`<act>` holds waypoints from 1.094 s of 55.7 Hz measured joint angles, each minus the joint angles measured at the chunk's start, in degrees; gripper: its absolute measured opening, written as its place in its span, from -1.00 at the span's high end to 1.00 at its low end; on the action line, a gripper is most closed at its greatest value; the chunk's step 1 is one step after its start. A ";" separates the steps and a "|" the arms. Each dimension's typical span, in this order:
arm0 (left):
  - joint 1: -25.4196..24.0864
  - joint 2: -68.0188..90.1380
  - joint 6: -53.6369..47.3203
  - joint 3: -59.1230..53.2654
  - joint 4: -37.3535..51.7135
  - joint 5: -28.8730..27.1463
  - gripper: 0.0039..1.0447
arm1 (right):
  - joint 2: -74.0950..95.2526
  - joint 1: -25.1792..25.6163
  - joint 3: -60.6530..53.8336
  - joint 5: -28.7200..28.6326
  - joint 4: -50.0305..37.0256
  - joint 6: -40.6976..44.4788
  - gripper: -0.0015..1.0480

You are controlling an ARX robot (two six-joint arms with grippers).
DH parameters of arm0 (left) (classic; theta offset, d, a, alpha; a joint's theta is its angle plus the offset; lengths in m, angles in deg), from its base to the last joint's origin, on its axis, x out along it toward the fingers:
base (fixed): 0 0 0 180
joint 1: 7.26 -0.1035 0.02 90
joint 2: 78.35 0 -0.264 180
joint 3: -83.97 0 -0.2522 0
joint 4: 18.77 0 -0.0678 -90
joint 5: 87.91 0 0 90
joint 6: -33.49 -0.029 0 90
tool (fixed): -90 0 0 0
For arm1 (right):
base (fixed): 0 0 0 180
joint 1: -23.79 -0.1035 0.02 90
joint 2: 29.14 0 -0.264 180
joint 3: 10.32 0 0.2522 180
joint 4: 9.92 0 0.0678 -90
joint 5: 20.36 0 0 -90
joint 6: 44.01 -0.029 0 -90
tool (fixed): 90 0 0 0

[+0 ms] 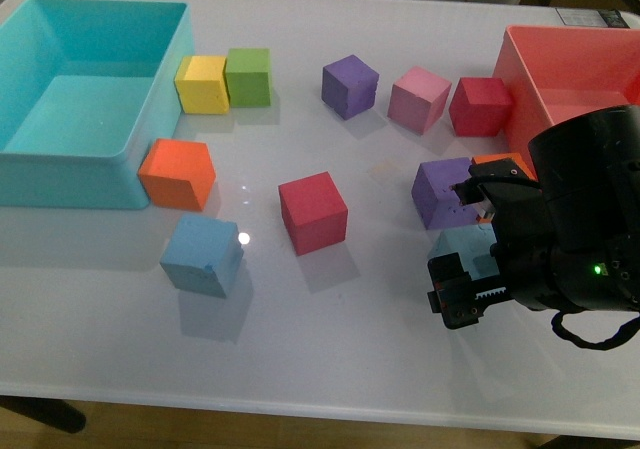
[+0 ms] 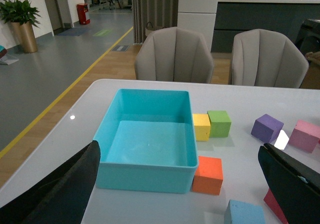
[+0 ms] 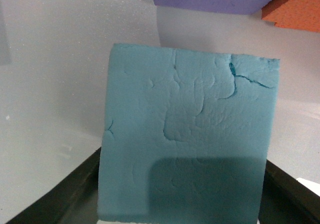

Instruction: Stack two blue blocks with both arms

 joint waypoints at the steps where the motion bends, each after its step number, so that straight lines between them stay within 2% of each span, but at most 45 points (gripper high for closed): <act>1: -0.02 0.00 0.00 0.00 0.00 0.00 -0.84 | 0.00 0.00 0.00 0.00 -0.07 0.07 -0.32; 6: 0.00 0.00 0.00 0.00 0.00 0.02 -0.84 | -0.20 0.02 -0.33 -0.02 -0.55 1.11 -0.10; 12: 0.00 0.00 0.00 0.00 0.00 0.02 -0.84 | -2.16 0.15 -2.27 -0.87 -1.11 2.93 0.06; 20: -0.02 0.00 0.00 0.00 0.00 0.02 -0.84 | -8.66 0.42 -5.68 -3.34 -0.20 4.68 0.15; 28: 0.00 0.00 0.00 0.00 0.00 0.02 -0.84 | -18.18 0.13 -4.48 -5.53 4.79 4.85 0.21; 39: 0.00 0.00 0.00 0.00 0.00 0.02 -0.84 | -15.06 -2.60 8.90 -4.33 10.49 3.76 0.23; 49: 0.00 0.00 0.00 0.00 0.00 0.02 -0.84 | -4.72 -5.51 24.55 -4.74 15.87 2.05 0.24; 61: 0.00 0.00 0.00 0.00 0.00 0.02 -0.84 | 8.26 -8.41 41.48 -1.84 23.21 1.07 0.24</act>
